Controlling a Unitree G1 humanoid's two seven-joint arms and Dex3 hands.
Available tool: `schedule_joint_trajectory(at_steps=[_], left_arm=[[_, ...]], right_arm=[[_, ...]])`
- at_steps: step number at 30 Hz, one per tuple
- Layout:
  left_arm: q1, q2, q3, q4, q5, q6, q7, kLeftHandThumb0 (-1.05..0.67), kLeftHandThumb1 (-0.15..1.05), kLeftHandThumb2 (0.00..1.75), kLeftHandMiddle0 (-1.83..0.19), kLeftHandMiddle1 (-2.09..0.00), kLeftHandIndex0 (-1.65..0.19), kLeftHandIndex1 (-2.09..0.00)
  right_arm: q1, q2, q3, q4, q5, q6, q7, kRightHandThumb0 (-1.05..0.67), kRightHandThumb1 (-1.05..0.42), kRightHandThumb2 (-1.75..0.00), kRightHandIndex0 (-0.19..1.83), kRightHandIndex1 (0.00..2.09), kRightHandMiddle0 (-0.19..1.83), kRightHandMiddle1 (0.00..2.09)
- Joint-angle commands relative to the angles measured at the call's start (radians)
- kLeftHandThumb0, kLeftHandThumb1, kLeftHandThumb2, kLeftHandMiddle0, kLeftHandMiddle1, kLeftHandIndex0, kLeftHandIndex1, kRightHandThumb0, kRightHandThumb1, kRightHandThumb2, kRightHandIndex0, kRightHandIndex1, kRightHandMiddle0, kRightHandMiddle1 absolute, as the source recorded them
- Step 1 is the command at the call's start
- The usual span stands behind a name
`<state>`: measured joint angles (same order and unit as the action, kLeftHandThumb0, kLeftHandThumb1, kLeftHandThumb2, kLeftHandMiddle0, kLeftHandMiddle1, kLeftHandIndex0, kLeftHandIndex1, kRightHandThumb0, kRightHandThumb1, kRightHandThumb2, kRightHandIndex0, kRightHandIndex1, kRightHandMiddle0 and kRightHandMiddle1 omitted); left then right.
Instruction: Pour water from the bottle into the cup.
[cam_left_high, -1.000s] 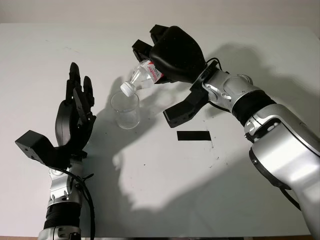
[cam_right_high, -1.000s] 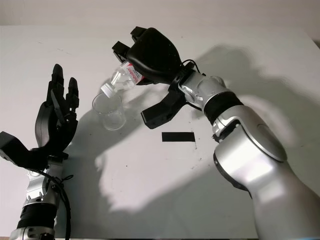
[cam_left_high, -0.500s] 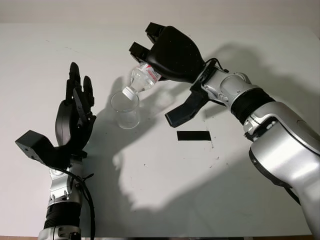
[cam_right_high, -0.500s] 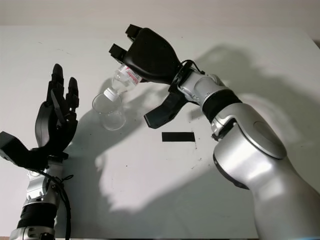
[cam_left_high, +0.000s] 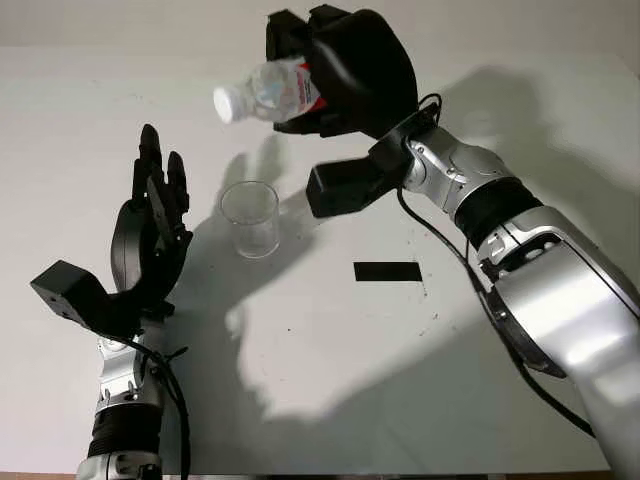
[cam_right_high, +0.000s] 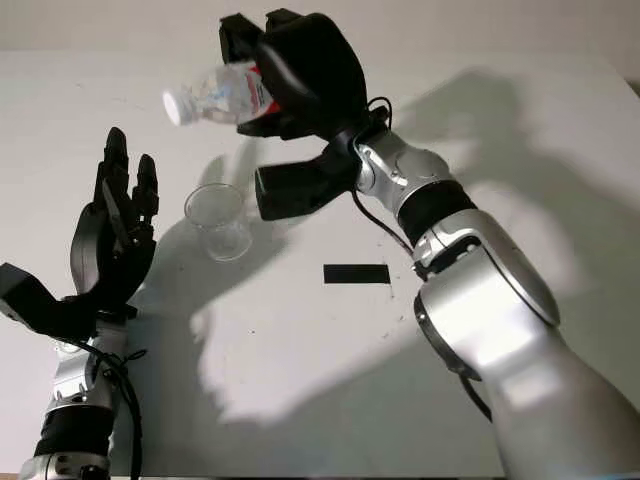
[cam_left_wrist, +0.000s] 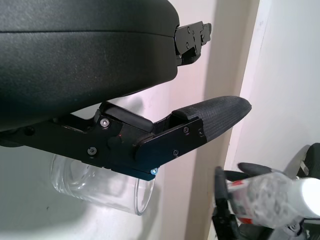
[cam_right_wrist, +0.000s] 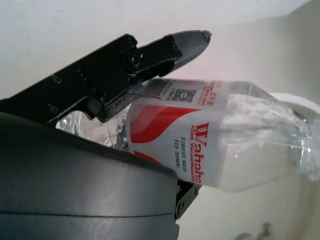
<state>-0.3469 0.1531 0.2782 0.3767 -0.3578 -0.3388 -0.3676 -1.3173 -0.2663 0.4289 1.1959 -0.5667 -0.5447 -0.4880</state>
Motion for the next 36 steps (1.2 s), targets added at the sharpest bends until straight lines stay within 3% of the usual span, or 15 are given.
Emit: schedule_joint_trajectory(at_steps=[1,6,12,19,22,27,31,36], left_arm=[[0.054,-0.018,-0.001,0.017,-0.003,0.002,-0.002,-0.75,1.05,0.83,0.19,0.00,0.19,0.00],[0.061,-0.011,0.000,0.013,-0.001,0.005,-0.003,-0.75,1.05,0.83,0.19,0.00,0.19,0.00],[0.056,-0.009,-0.002,0.012,-0.003,0.014,-0.008,-0.75,1.05,0.81,0.19,0.00,0.19,0.00],[0.057,-0.004,0.001,0.013,-0.005,0.018,-0.018,-0.75,1.05,0.80,0.19,0.00,0.19,0.00],[0.053,-0.004,0.003,0.018,-0.007,0.017,-0.021,-0.75,1.05,0.81,0.19,0.00,0.19,0.00],[0.056,-0.002,0.005,0.013,-0.009,0.022,-0.022,-0.74,1.05,0.81,0.19,0.00,0.19,0.00],[0.057,0.001,0.009,0.018,-0.009,0.017,-0.031,-0.74,1.05,0.80,0.19,0.00,0.19,0.00],[0.062,0.001,0.011,0.013,-0.009,0.019,-0.033,-0.74,1.05,0.81,0.19,0.00,0.19,0.00]], right_arm=[[0.030,0.008,-0.086,-0.029,0.100,-0.003,0.097,-0.42,-1.05,-0.37,1.31,2.09,1.00,2.09],[0.097,0.015,-0.228,-0.098,0.295,0.066,0.338,-0.40,-1.05,-0.39,1.24,2.09,0.96,2.09],[0.206,-0.003,-0.320,-0.227,0.429,0.191,0.567,-0.40,-1.05,-0.40,1.13,2.09,0.93,2.09],[0.427,-0.012,-0.442,-0.620,0.642,0.582,0.780,-0.40,-1.05,-0.43,1.00,2.09,0.78,2.09],[0.518,-0.010,-0.466,-0.765,0.685,0.669,0.806,-0.40,-1.05,-0.39,0.98,2.09,0.73,2.09],[0.635,0.018,-0.509,-0.950,0.721,0.690,0.761,-0.38,-1.05,-0.42,1.10,2.09,0.79,2.09],[0.676,0.027,-0.521,-1.006,0.724,0.684,0.742,-0.38,-1.05,-0.49,1.22,2.09,0.89,2.09],[0.736,0.038,-0.509,-1.046,0.699,0.676,0.718,-0.36,-1.05,-0.51,1.22,2.09,0.95,2.09]])
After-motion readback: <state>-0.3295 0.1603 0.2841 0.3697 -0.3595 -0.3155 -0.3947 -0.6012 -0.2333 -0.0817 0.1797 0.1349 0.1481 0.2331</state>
